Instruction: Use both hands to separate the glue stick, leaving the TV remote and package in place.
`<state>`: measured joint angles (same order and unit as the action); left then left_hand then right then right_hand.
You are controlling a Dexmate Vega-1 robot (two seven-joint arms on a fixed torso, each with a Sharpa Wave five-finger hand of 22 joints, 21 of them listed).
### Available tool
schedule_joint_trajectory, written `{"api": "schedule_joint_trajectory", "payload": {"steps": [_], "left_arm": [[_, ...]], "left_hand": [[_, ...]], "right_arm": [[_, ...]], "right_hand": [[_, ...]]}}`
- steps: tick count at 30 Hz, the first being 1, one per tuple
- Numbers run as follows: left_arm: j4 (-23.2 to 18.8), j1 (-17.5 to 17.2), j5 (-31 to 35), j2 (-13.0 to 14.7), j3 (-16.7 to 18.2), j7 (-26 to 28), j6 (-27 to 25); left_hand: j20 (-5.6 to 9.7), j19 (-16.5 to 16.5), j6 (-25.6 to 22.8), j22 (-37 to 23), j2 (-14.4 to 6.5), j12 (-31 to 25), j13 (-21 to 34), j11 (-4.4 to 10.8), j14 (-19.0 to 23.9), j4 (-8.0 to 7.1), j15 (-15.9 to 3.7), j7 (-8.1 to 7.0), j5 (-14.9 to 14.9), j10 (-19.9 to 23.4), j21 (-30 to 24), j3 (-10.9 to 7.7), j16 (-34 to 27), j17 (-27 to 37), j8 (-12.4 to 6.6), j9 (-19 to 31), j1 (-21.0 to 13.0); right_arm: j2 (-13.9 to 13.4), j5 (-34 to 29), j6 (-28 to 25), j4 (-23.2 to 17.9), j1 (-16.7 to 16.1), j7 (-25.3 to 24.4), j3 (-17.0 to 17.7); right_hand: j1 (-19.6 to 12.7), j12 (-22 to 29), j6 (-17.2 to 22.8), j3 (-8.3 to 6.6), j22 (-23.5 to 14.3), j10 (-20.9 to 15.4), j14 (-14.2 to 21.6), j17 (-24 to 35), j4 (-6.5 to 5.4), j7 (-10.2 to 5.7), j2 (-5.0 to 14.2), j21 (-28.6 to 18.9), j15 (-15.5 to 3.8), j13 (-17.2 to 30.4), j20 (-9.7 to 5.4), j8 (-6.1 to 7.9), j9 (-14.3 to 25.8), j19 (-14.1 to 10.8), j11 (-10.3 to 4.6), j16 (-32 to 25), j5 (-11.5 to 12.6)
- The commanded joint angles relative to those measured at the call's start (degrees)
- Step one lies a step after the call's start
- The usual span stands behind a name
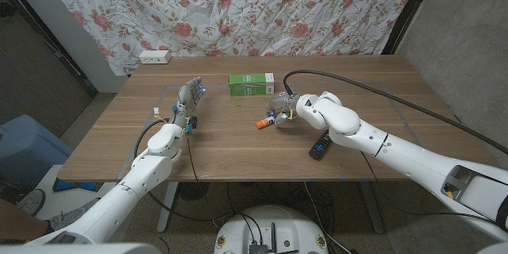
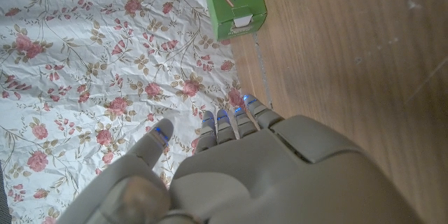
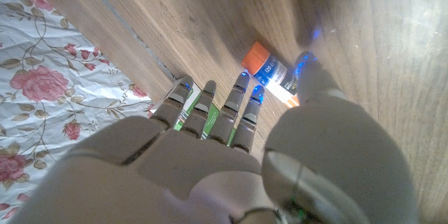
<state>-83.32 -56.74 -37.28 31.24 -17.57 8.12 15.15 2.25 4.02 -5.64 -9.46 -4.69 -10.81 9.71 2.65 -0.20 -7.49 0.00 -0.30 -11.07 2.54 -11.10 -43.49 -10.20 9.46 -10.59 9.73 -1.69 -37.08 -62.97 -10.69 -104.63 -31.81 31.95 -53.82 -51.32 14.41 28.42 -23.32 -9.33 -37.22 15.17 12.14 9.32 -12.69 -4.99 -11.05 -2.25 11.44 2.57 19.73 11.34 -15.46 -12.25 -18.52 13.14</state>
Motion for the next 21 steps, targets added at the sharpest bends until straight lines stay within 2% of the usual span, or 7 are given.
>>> {"api": "schedule_joint_trajectory", "payload": {"steps": [1, 12, 21], "left_arm": [[-0.24, -0.34, 0.04, -0.04, 0.10, 0.45, -0.02], [-0.67, -0.71, 0.19, -0.06, 0.19, 1.26, -0.33], [-0.41, -0.35, 0.33, -0.31, 0.02, 1.46, -0.49]], "left_hand": [[0.34, 0.38, -0.59, -0.28, -4.87, 0.04, 0.15, 0.03, 0.01, -0.35, 0.17, 0.12, -0.25, 0.47, 0.18, -0.23, 0.19, 0.13, 0.18, 0.25, 0.38], [0.36, 0.38, -0.62, -0.28, -4.87, 0.03, 0.15, 0.08, -0.01, -0.40, 0.17, 0.17, -0.24, 0.51, 0.18, -0.25, 0.20, 0.14, 0.18, 0.25, 0.41], [0.35, 0.37, -0.62, -0.28, -4.86, 0.05, 0.15, 0.06, -0.02, -0.44, 0.17, 0.16, -0.24, 0.48, 0.18, -0.26, 0.20, 0.15, 0.19, 0.25, 0.44]], "right_arm": [[-0.37, -0.23, 1.08, 1.19, -1.25, -5.18, 0.50], [-0.04, -0.41, 1.64, 3.00, -0.71, -6.20, 0.09], [-0.39, 0.06, 2.38, 3.92, -0.84, -9.26, 0.28]], "right_hand": [[-0.23, 0.38, 2.05, 0.47, -0.20, -2.10, 0.93, 0.26, -0.01, 0.03, -0.14, 0.02, -3.14, 0.19, -0.11, 0.89, 0.29, -0.77, -0.08, -0.47, 0.66], [-2.52, 0.38, 5.17, 0.33, -0.20, -4.91, 1.56, 0.42, 0.30, -0.03, 0.64, 0.26, -3.99, 0.26, -0.39, 1.86, 0.40, -0.76, -0.17, -0.78, 1.43], [-4.26, 0.34, 12.54, 1.37, -0.20, -10.02, 3.91, 1.00, -0.12, -0.10, 1.27, 0.19, -5.79, 0.50, -0.70, 4.57, 0.82, -1.60, -0.25, -2.06, 1.69]]}}
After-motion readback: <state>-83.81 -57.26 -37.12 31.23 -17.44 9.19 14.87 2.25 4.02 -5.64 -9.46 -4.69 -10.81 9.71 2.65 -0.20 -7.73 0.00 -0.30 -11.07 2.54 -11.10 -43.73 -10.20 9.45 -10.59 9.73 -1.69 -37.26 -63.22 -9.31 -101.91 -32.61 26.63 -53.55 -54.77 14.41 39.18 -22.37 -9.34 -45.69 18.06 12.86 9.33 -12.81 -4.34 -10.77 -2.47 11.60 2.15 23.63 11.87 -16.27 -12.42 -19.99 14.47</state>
